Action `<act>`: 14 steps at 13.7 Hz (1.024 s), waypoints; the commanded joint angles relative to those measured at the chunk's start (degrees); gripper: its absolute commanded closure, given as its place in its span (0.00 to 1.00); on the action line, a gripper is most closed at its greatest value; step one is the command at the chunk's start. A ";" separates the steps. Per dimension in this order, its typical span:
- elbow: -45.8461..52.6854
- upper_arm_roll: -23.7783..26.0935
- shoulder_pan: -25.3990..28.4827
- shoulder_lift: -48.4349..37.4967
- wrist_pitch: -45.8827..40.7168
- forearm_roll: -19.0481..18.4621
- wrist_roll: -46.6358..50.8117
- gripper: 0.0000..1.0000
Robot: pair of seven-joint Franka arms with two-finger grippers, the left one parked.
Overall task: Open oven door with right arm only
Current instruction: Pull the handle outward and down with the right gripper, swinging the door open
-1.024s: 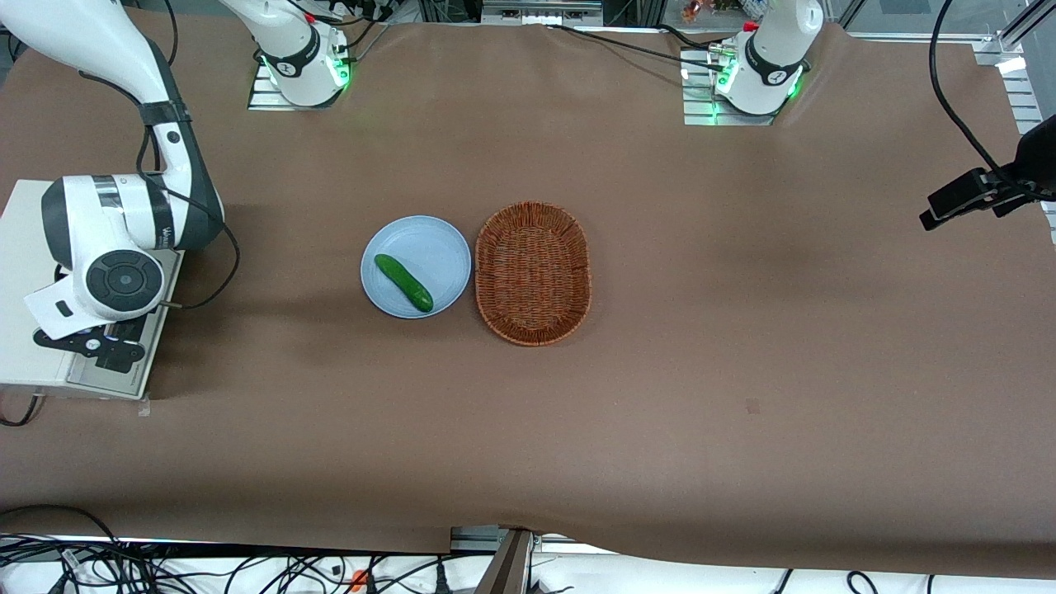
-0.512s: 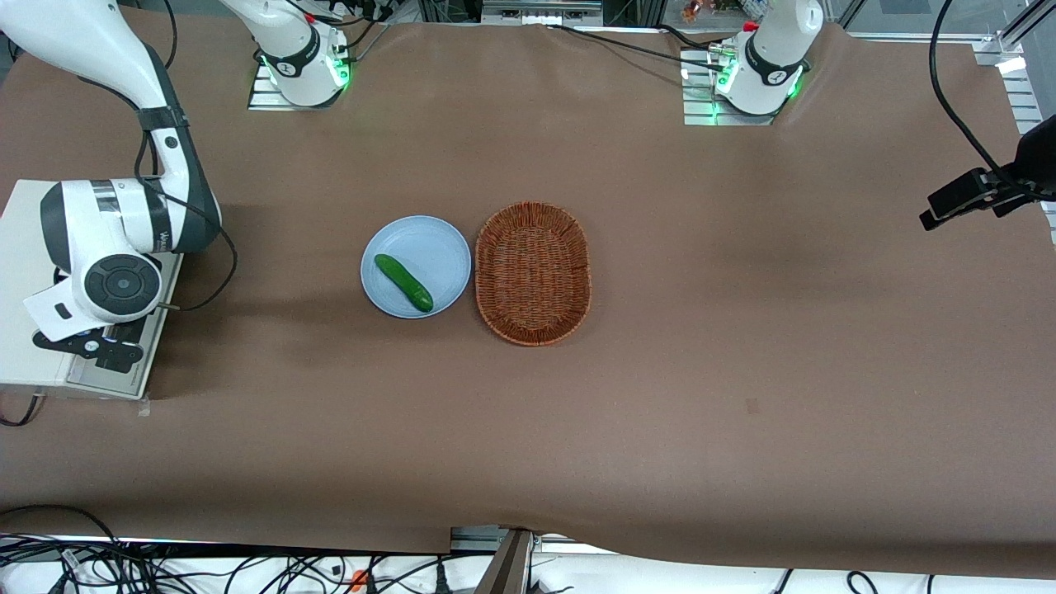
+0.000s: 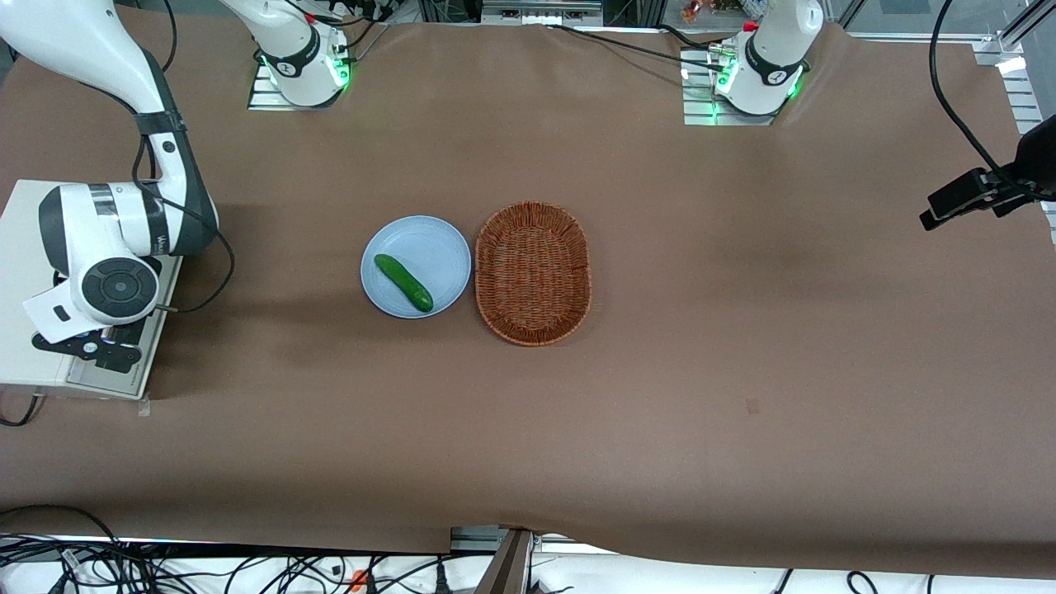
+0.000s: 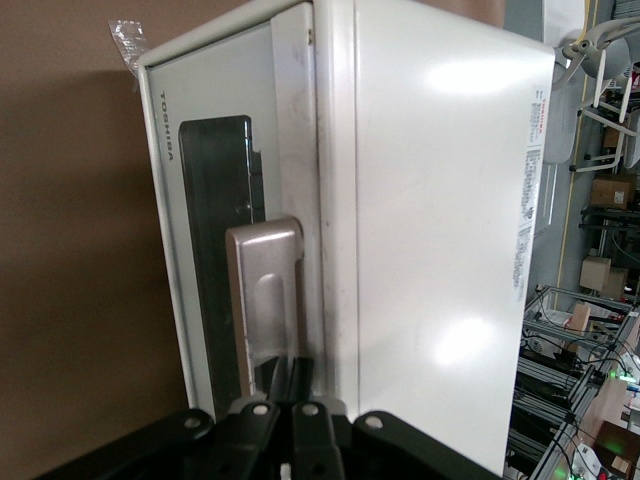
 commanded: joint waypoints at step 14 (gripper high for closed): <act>-2.07 3.04 0.13 3.54 6.90 6.83 4.56 1.00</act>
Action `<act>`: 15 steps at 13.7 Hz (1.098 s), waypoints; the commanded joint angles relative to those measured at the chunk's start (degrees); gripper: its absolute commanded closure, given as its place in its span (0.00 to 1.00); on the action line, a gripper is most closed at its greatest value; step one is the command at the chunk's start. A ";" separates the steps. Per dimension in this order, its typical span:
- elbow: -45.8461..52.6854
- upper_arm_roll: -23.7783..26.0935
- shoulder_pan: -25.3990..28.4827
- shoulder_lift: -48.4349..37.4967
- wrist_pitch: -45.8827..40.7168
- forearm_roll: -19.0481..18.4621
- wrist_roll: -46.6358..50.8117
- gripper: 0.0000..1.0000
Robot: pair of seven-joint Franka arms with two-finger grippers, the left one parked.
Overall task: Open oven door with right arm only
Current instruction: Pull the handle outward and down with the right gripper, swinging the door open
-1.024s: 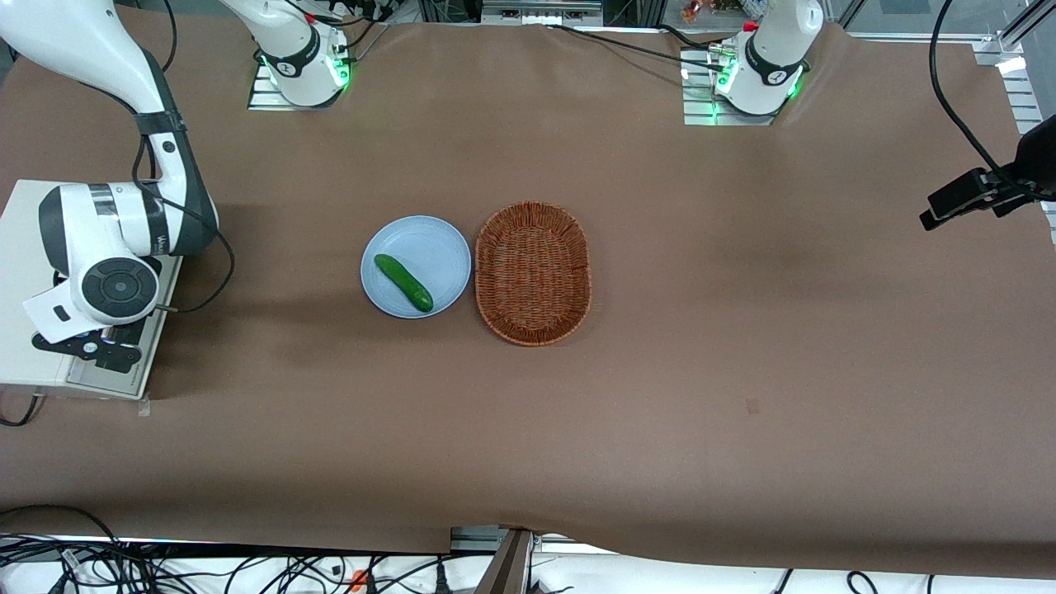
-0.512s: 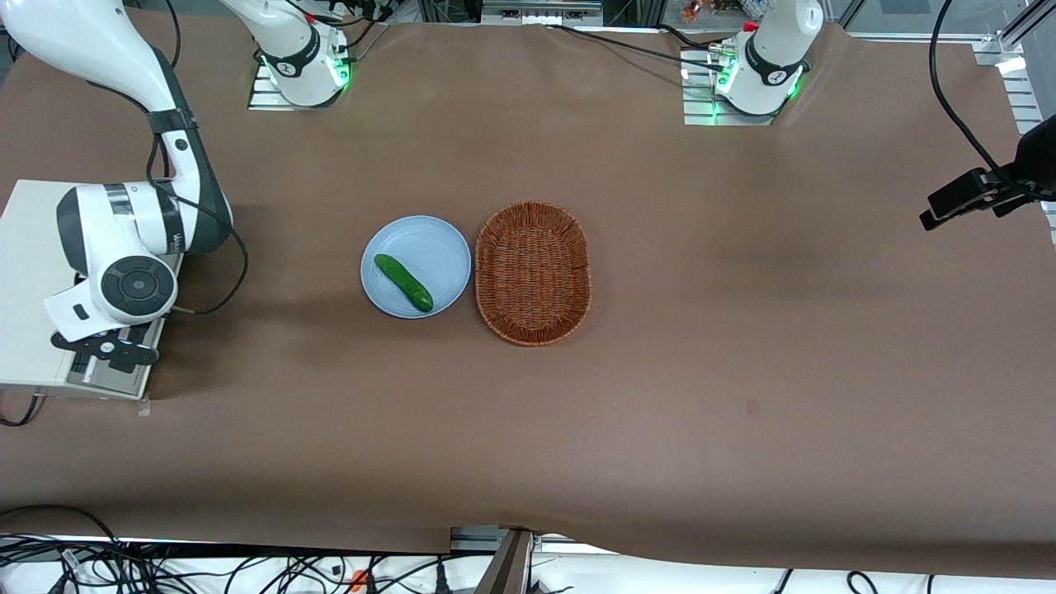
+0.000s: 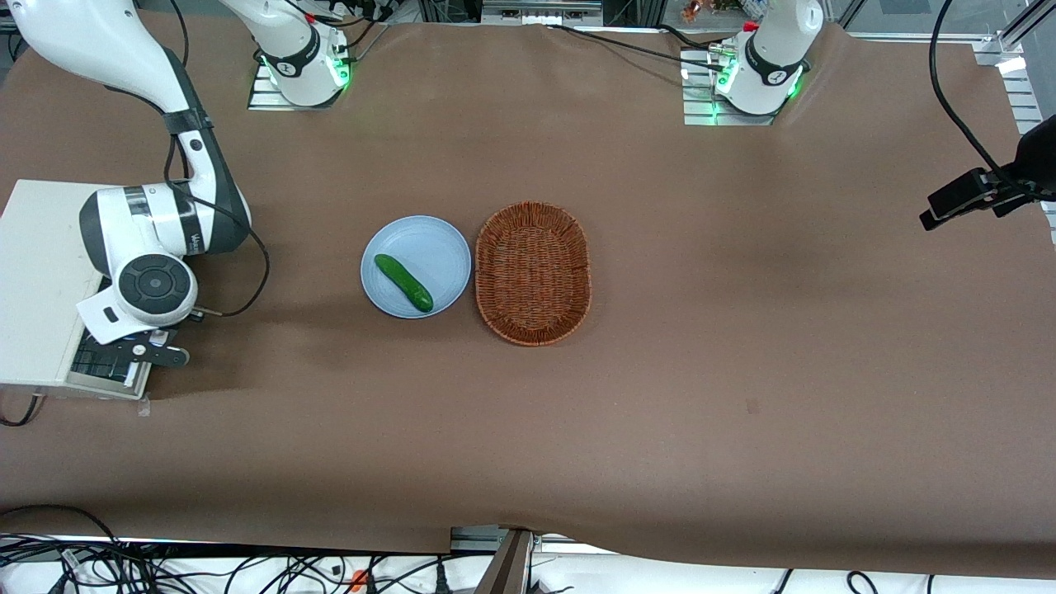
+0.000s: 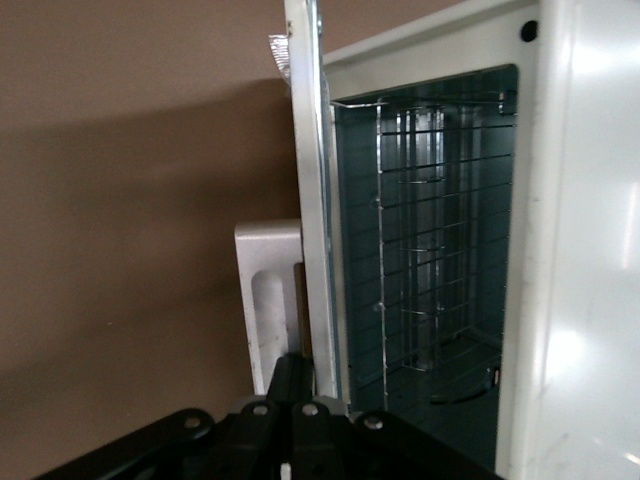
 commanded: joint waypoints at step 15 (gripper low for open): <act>-1.11 -0.45 -1.53 9.51 11.24 0.27 0.97 1.00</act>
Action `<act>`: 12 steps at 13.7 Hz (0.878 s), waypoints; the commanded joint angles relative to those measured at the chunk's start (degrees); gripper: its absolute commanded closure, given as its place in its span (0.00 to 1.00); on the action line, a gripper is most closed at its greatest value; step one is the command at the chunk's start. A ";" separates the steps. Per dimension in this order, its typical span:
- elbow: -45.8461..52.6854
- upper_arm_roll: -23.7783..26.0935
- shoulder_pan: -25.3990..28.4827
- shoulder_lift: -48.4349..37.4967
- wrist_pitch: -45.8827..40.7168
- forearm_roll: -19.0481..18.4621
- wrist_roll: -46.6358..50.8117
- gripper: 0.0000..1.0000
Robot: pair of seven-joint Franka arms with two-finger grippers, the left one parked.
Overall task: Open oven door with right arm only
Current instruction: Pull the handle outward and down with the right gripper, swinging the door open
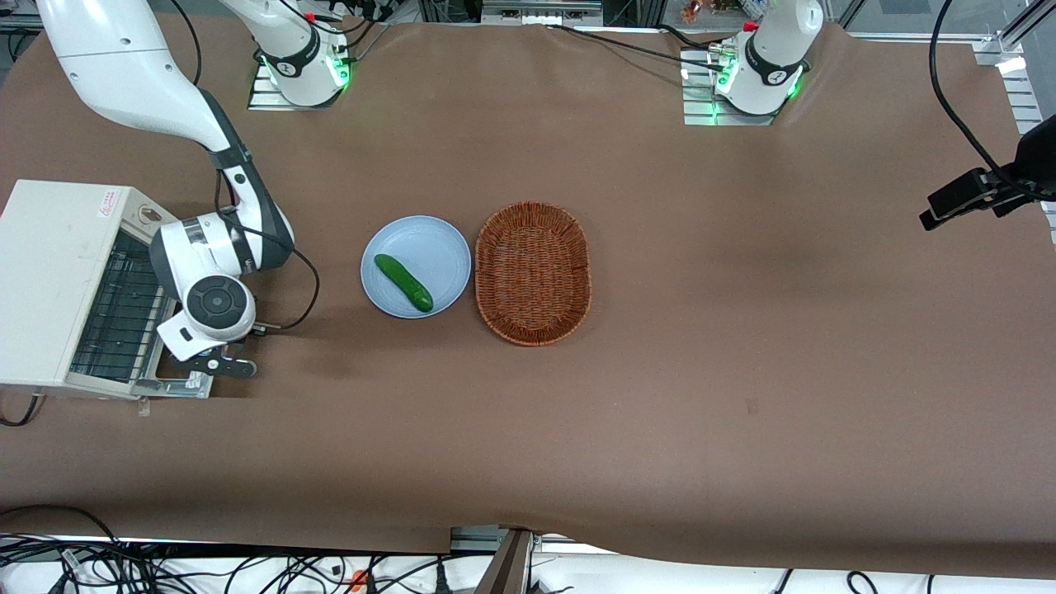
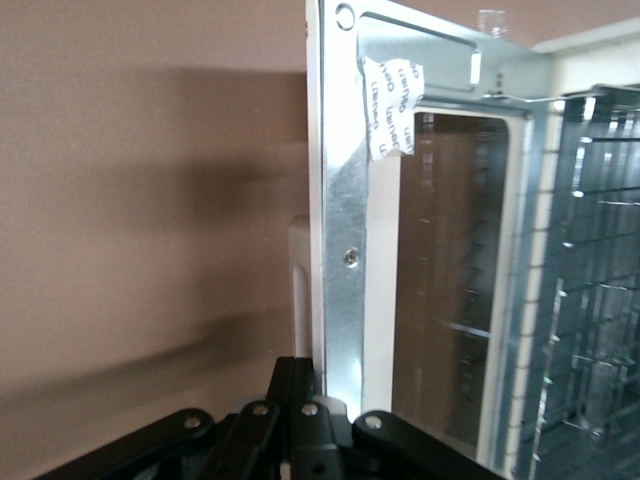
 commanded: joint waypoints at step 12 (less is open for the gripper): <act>-0.12 4.29 -2.10 -3.73 -0.41 17.33 -4.67 1.00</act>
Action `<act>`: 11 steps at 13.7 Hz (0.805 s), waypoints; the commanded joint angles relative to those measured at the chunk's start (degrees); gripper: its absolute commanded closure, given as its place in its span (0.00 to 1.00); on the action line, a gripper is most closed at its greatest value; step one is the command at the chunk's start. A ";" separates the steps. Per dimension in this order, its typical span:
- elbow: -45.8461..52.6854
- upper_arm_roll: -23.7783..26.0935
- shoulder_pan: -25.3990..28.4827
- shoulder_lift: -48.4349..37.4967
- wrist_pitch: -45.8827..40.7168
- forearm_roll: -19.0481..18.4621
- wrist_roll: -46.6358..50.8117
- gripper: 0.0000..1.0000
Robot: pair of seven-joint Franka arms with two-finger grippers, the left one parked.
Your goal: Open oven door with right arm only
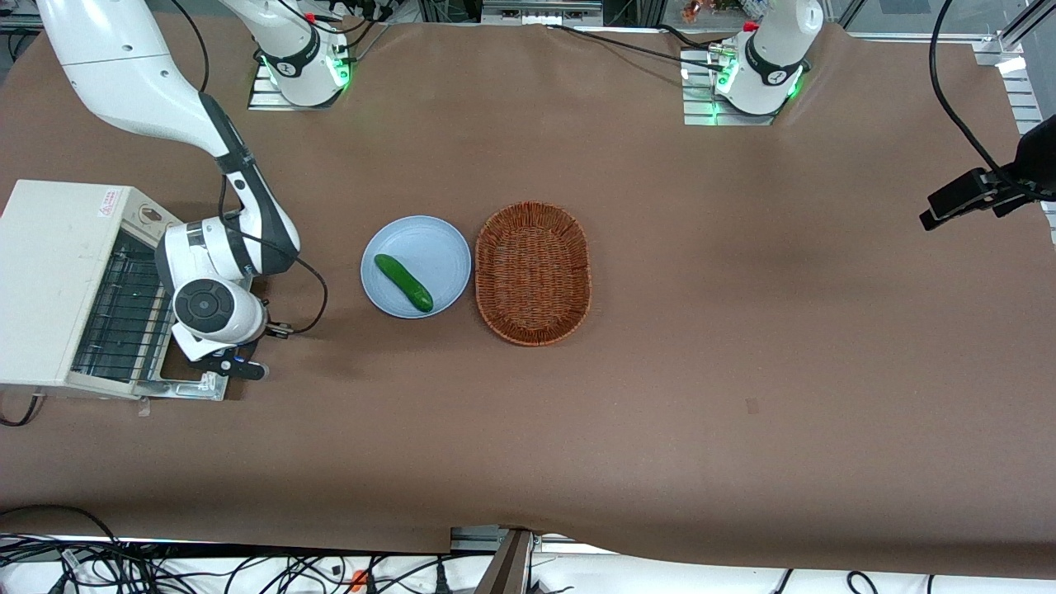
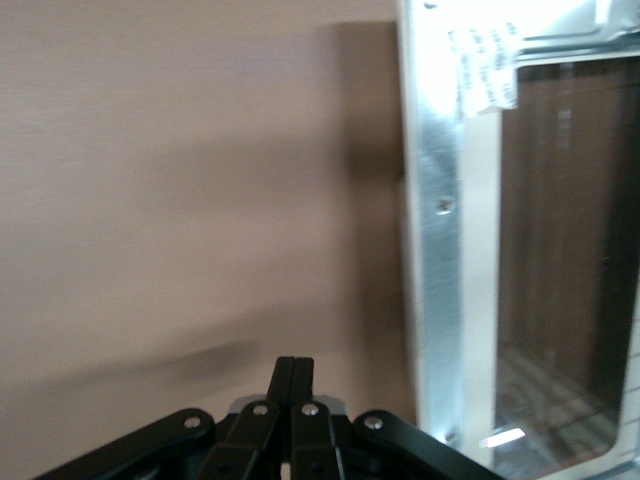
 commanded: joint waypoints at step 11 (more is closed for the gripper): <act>11.96 -9.08 -2.36 -23.93 -30.51 24.37 -39.37 0.00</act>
